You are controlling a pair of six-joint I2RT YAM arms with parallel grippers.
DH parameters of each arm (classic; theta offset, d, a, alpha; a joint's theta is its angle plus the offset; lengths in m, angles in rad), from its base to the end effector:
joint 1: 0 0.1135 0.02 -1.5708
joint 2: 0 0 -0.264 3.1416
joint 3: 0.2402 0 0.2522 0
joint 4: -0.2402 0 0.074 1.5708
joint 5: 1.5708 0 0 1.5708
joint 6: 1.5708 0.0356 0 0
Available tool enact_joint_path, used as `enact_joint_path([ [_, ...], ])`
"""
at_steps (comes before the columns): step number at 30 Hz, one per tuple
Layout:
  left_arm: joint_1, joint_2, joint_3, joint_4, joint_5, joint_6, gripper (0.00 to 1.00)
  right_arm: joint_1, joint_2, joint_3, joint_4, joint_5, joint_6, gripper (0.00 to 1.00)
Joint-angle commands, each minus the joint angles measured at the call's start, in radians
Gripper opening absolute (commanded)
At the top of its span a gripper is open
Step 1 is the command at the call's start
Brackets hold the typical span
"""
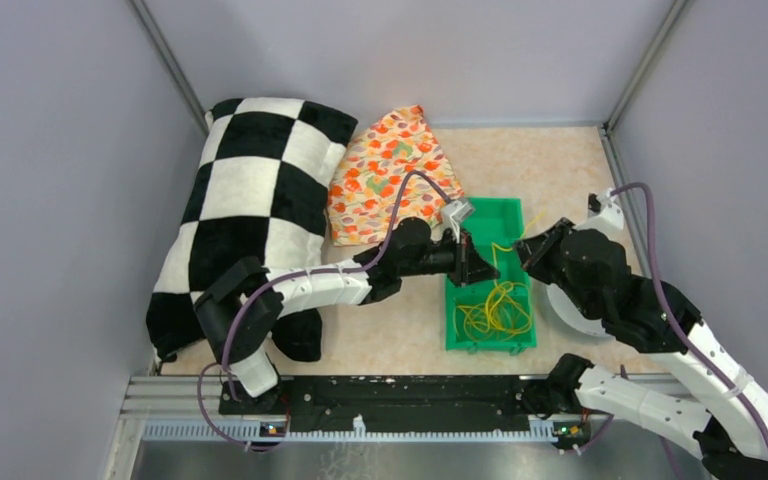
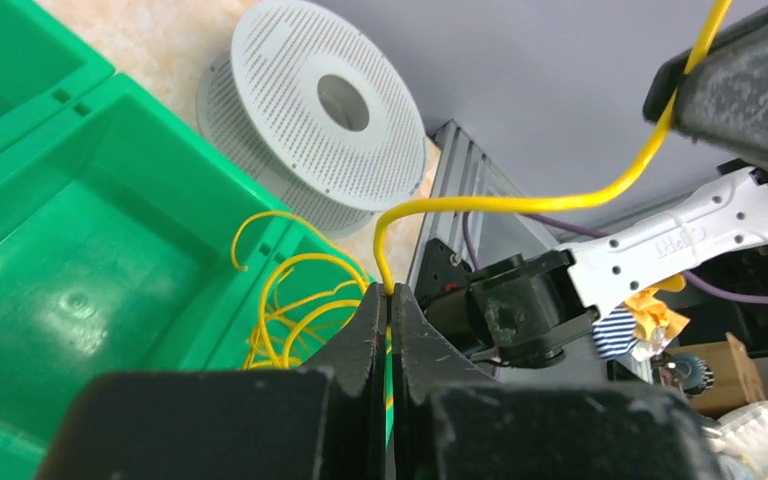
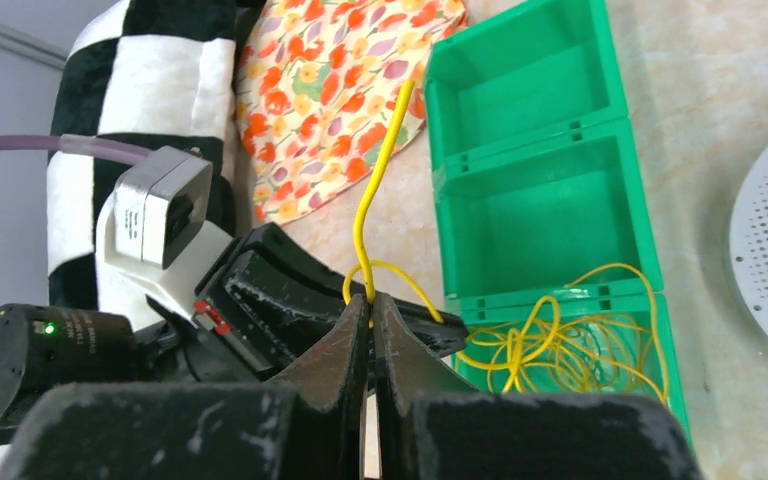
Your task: Wrap the cables
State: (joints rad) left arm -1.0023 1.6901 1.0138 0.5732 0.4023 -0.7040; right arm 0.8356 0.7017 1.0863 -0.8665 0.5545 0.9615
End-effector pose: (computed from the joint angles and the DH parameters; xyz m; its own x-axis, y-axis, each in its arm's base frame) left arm 0.1962 -0.3330 0.2581 -0.6799 -0.0421 -0.7321 0.7150 0.1836 -0.6745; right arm 0.0913 0.0730 0.3831 -0.4384 0.5547 -0.7072 0.0732 0.8063 0.5870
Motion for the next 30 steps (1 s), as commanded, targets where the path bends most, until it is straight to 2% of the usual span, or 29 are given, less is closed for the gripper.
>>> enact_joint_path([
  [1,-0.002,-0.096,0.042,-0.124,-0.013,0.077,0.00,-0.003,-0.015,0.007,-0.059,0.062,0.025,0.00],
  [2,-0.002,-0.112,0.045,-0.165,-0.022,0.094,0.00,-0.003,-0.011,0.012,-0.073,0.068,0.021,0.10],
  [4,-0.002,-0.148,0.050,-0.246,-0.047,0.120,0.00,-0.002,0.002,0.024,-0.110,0.080,0.011,0.48],
  [5,-0.002,-0.167,0.054,-0.287,-0.060,0.133,0.00,-0.003,0.009,0.039,-0.136,0.089,0.007,0.63],
  [6,-0.002,-0.189,0.057,-0.317,-0.072,0.145,0.00,-0.003,0.015,0.051,-0.164,0.099,0.004,0.73],
  [8,-0.001,-0.240,0.061,-0.372,-0.108,0.153,0.00,-0.003,0.020,0.077,-0.227,0.129,0.002,0.82],
  [12,-0.001,-0.320,0.066,-0.408,-0.151,0.163,0.00,-0.003,-0.015,0.098,-0.318,0.170,0.012,0.86],
  [15,0.001,-0.341,0.088,-0.412,-0.163,0.158,0.00,-0.002,-0.047,0.067,-0.298,0.119,-0.010,0.85],
  [23,0.005,-0.283,0.148,-0.377,-0.159,0.117,0.00,-0.003,-0.063,-0.150,0.005,-0.269,-0.118,0.85],
  [26,0.006,-0.260,0.174,-0.378,-0.139,0.114,0.00,-0.002,-0.059,-0.219,0.120,-0.348,-0.117,0.84],
  [30,0.005,-0.253,0.180,-0.378,-0.135,0.112,0.00,-0.004,-0.031,-0.259,0.198,-0.384,-0.115,0.79],
])
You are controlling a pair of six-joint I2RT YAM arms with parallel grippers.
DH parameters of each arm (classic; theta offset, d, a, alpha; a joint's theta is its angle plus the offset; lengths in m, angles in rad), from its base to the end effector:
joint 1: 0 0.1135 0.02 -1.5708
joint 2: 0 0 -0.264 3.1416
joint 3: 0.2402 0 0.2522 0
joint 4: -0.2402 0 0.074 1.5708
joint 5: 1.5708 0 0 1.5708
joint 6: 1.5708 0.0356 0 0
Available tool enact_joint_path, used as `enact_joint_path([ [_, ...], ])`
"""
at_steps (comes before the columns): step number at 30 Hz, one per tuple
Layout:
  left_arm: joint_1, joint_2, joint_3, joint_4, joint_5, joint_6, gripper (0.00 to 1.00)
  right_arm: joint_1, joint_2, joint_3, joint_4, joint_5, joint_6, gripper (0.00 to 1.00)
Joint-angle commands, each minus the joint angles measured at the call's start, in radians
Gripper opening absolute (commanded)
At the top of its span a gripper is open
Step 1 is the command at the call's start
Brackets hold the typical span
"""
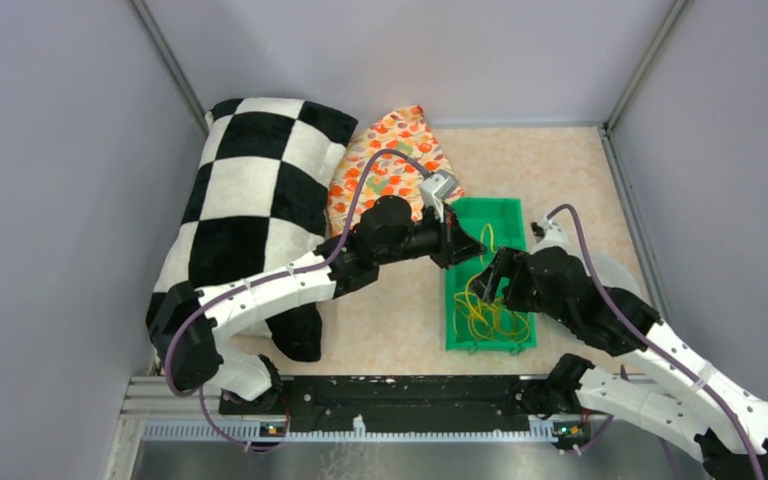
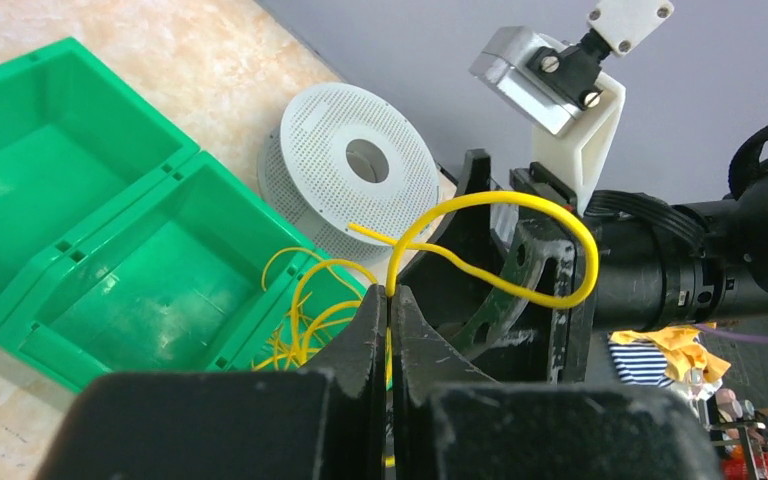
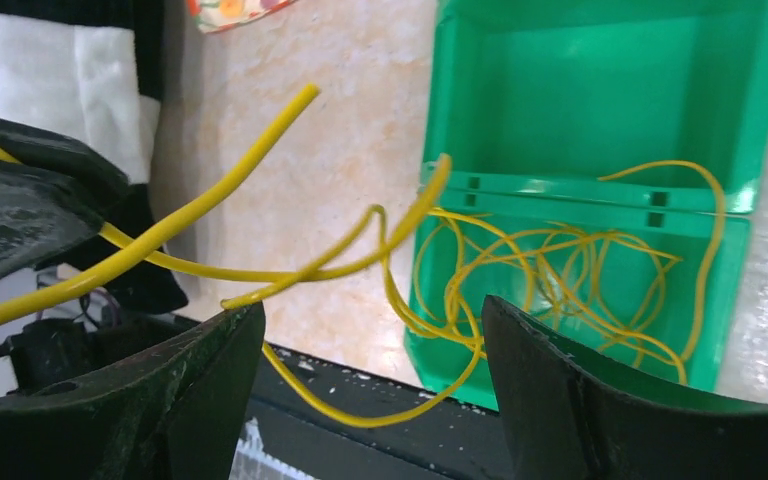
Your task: Wrap the cables
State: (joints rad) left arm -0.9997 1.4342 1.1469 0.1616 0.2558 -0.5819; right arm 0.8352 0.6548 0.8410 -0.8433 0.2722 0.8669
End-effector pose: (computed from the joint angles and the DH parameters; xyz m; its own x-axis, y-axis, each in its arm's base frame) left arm 0.1781 -0.2939 0.3496 -0.5785 -0.0832 -0.8114 0.7561 0.3184 -0.5718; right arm 0.0916 0.0870 0.3124 -0.7008 0.3199 -0.6376 -0.0573 0.8657 0.4973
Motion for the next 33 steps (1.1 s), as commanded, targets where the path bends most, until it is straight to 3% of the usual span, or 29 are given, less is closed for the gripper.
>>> enact_joint_path([
  [1,0.003,0.003,0.047,0.033,0.012,-0.010,0.00,-0.002,0.025,-0.019,0.181,-0.102,-0.020,0.77],
  [7,0.004,0.006,0.043,0.027,-0.001,0.000,0.00,-0.002,0.040,-0.003,0.129,-0.051,-0.018,0.73],
  [13,0.016,0.009,0.046,0.019,-0.009,0.012,0.00,-0.003,-0.031,0.092,-0.184,0.155,0.100,0.79],
  [15,0.018,0.013,0.045,0.021,-0.019,0.013,0.00,-0.002,-0.085,0.100,-0.214,0.164,0.132,0.79],
  [19,0.028,0.033,0.039,0.022,-0.055,-0.019,0.00,-0.002,-0.154,0.075,-0.169,0.109,0.173,0.84],
  [24,0.038,0.072,0.045,0.035,-0.037,-0.054,0.00,-0.002,-0.070,0.020,0.019,-0.039,0.127,0.92],
  [28,0.038,0.073,0.050,0.042,-0.015,-0.053,0.00,-0.002,0.007,0.007,0.080,-0.053,0.085,0.92],
  [31,0.038,0.056,0.046,0.036,-0.013,-0.039,0.00,-0.001,0.043,-0.001,0.092,-0.007,0.048,0.84],
  [33,0.038,0.045,0.045,0.029,-0.009,-0.030,0.00,-0.002,0.058,-0.007,0.082,0.033,0.044,0.66],
])
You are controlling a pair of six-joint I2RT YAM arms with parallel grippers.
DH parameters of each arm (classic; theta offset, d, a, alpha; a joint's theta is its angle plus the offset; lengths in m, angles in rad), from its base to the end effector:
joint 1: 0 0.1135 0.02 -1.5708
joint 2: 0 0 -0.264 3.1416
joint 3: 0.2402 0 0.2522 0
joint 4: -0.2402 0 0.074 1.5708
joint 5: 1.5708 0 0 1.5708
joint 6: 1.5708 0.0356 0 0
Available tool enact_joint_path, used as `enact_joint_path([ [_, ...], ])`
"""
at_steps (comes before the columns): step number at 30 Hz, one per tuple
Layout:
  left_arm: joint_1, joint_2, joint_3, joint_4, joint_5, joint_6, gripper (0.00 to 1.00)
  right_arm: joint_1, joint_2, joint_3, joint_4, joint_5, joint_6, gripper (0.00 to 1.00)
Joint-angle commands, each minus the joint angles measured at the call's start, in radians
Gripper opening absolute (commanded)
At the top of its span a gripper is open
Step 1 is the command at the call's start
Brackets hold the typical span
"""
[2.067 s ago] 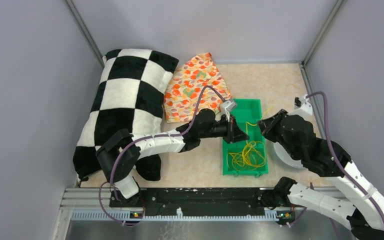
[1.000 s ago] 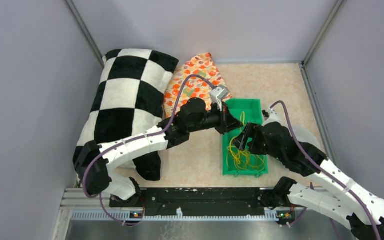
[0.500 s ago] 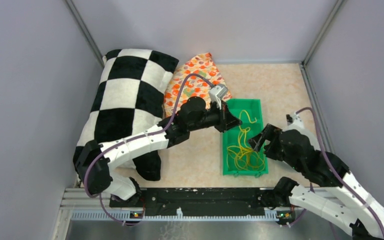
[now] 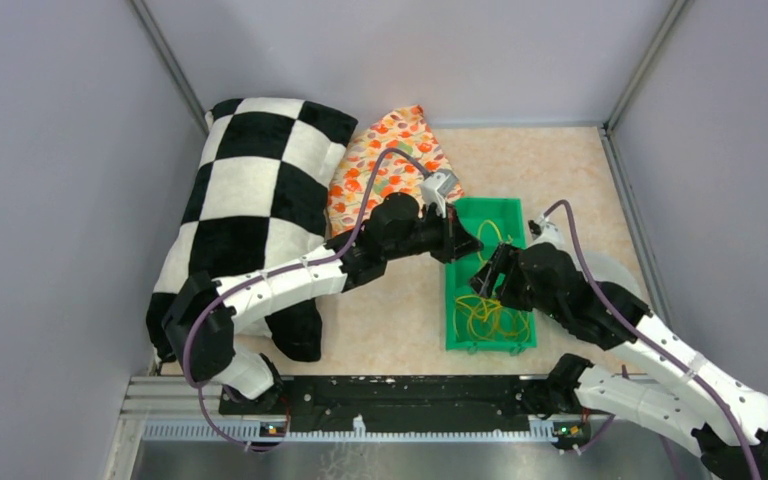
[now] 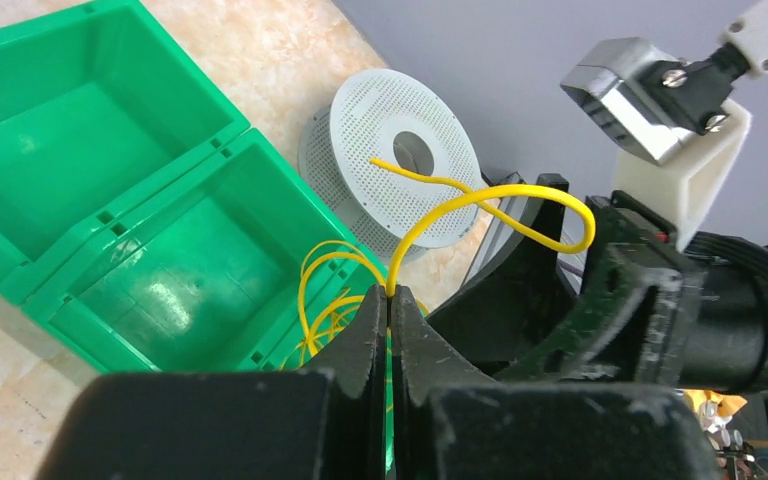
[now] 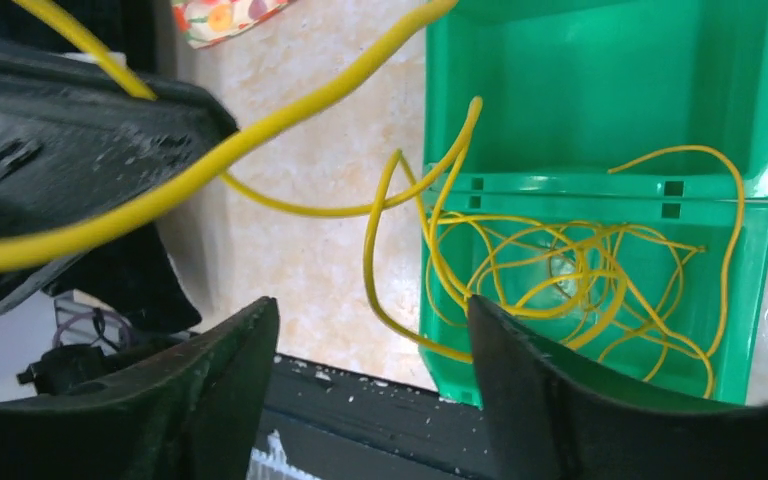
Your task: Wrap the cables
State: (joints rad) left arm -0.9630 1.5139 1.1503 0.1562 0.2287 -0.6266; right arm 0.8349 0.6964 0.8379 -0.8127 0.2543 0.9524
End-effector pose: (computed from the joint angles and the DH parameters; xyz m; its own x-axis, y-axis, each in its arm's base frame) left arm 0.1999 -0.3015 0.3237 -0.6384 -0.0824 -0.7653 0.6813 0.4021 -0.6116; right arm 0.0982 0.0951 0.3093 -0.7188 0.3811 -0.5815 0.0009 0.8369 0.5474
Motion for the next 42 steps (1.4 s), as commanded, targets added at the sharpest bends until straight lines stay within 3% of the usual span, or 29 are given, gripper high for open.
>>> enact_joint_path([
  [1,0.002,-0.040,0.042,0.031,0.023,0.021,0.00,-0.001,0.020,-0.005,0.043,0.072,-0.043,0.58],
  [3,0.002,-0.050,0.043,0.015,0.026,0.031,0.00,-0.001,0.023,0.001,0.026,0.109,-0.048,0.34],
  [5,0.003,-0.060,0.047,-0.006,0.029,0.045,0.00,-0.002,0.019,0.007,0.004,0.139,-0.047,0.01],
  [9,0.025,-0.081,0.087,-0.092,0.072,0.076,0.00,-0.003,0.001,0.011,-0.082,0.188,-0.031,0.00],
  [13,0.134,-0.097,0.219,-0.244,0.256,0.090,0.00,-0.026,-0.044,-0.030,-0.181,0.210,0.036,0.00],
  [17,0.257,-0.113,0.341,-0.322,0.412,0.071,0.00,-0.070,-0.104,-0.109,-0.180,0.158,0.103,0.00],
  [20,0.317,-0.135,0.417,-0.343,0.448,0.065,0.00,-0.077,-0.115,-0.167,-0.161,0.122,0.149,0.00],
  [33,0.345,-0.185,0.562,-0.013,0.489,-0.080,0.00,-0.079,-0.042,-0.323,-0.004,0.056,0.153,0.00],
  [42,0.345,-0.135,0.541,0.116,0.556,-0.195,0.00,-0.080,-0.103,-0.287,-0.097,0.132,0.167,0.00],
])
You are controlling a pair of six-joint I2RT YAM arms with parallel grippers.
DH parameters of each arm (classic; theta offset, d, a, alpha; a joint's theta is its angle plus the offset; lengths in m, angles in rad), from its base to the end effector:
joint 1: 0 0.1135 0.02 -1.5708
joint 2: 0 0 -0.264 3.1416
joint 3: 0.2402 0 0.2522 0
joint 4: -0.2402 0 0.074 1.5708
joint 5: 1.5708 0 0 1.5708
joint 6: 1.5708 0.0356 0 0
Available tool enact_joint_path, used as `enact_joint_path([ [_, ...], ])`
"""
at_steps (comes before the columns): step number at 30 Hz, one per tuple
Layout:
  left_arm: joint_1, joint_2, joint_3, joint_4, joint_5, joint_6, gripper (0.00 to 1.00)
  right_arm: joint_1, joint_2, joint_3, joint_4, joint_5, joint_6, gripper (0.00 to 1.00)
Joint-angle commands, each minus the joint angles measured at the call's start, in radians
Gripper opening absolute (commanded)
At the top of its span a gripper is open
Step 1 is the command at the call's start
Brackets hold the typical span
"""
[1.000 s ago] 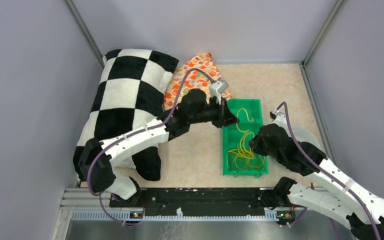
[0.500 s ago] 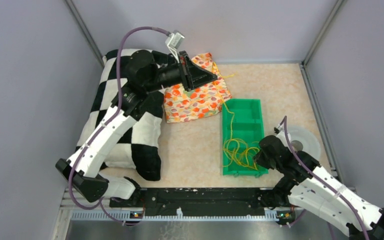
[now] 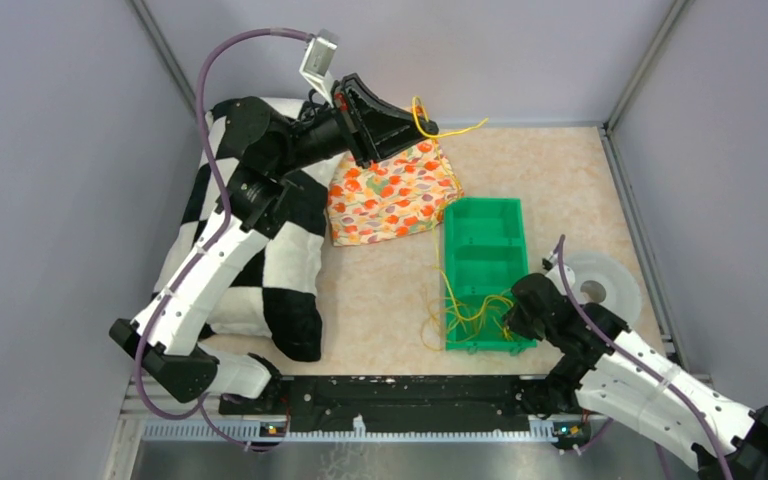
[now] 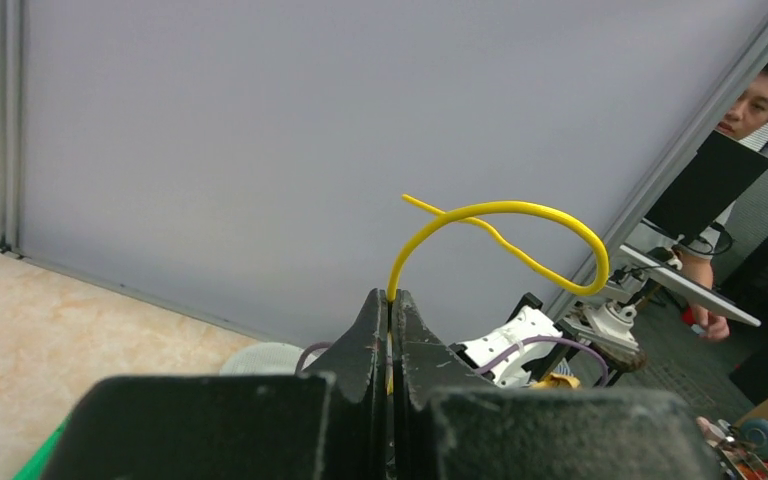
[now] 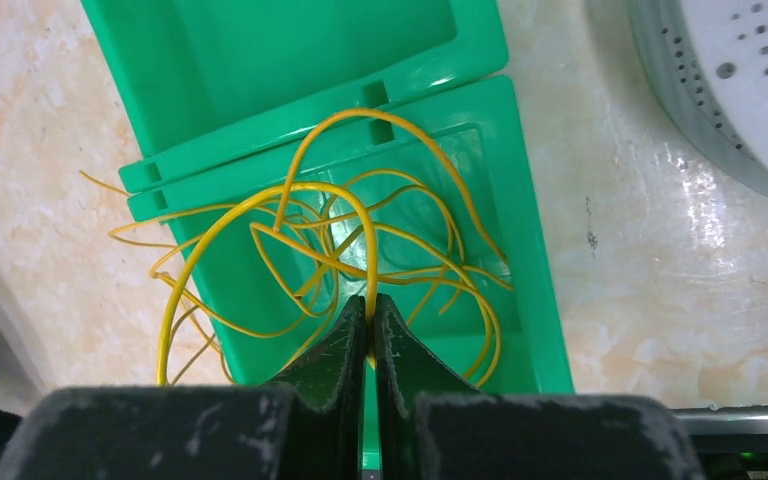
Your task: Wrap the cables
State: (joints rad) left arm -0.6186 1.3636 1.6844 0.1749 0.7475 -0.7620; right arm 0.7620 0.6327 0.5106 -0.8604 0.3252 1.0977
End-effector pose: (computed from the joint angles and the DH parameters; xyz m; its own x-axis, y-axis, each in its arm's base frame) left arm 0.2037 -0.1747 0.5536 -0.3496 -0.3726 -0.8596 0.9277 -0.0090 -0.3733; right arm 0.0927 0.0728 0.2097 -0.7424 0.4575 -0.4894 0.2961 0.8794 0.3729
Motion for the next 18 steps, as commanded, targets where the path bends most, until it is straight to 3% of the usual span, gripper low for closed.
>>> enact_joint_path([
  [1,0.002,0.013,0.004,0.095,0.032,-0.054,0.00,-0.008,-0.052,0.039,-0.051,0.059,0.020,0.00],
  [6,0.002,0.018,-0.028,0.089,0.029,-0.049,0.00,-0.008,-0.073,0.087,-0.090,0.074,0.020,0.01],
  [12,0.001,0.007,-0.065,0.052,0.009,-0.010,0.00,-0.008,-0.026,0.184,-0.095,0.075,-0.044,0.53],
  [18,0.001,0.000,-0.055,-0.132,-0.131,0.175,0.00,-0.007,0.040,0.282,-0.045,0.062,-0.167,0.77],
])
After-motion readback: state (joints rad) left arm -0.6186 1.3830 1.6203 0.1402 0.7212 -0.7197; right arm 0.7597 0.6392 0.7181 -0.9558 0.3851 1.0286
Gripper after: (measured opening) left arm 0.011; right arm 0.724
